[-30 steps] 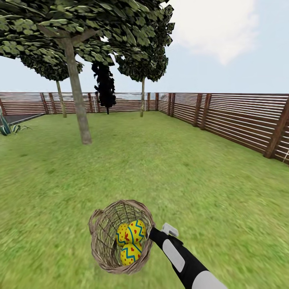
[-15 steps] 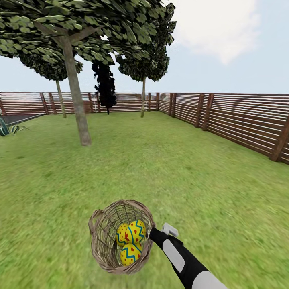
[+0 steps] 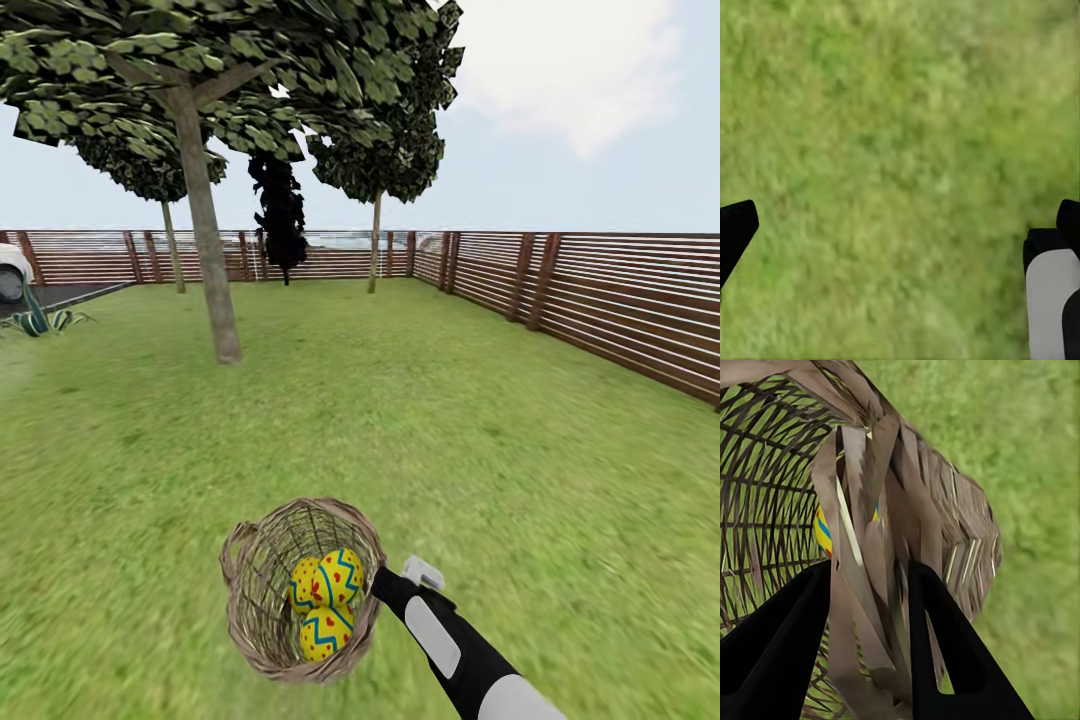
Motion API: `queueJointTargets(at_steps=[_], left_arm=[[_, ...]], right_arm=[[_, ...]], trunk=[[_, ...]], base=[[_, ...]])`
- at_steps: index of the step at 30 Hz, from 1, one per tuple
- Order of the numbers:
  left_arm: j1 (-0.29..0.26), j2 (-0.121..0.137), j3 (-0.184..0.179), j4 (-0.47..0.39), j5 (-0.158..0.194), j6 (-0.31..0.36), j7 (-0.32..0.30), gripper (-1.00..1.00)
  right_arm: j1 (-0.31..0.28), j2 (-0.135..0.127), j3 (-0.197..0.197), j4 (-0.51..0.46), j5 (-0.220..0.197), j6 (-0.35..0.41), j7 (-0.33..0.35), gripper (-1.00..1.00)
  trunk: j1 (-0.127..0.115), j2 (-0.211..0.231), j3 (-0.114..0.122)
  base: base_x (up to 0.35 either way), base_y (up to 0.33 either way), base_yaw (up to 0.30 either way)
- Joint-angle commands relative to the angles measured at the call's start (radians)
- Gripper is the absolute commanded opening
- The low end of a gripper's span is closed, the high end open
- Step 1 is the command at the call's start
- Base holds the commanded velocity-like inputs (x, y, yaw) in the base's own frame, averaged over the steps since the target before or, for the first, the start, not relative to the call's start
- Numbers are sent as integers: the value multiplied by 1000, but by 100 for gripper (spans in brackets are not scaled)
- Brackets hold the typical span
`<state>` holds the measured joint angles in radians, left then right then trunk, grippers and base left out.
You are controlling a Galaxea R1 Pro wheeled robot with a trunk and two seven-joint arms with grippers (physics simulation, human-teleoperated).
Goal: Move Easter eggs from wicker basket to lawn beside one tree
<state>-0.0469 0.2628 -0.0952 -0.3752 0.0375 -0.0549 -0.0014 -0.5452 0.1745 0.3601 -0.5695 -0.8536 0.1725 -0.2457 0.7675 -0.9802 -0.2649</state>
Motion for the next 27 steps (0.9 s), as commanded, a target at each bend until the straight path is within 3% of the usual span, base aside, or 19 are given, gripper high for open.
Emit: queueJointTargets(at_steps=[1,27], left_arm=[[-1,1,-6,1,4,-3,0,100],[-1,1,-6,1,4,-3,0,100]], right_arm=[[-1,0,2,-3,-4,2,-7,-100],[-1,0,2,-3,-4,2,-7,-100]], trunk=[[1,-1,-1],[1,-1,-1]], base=[[331,0,3],[331,0,0]])
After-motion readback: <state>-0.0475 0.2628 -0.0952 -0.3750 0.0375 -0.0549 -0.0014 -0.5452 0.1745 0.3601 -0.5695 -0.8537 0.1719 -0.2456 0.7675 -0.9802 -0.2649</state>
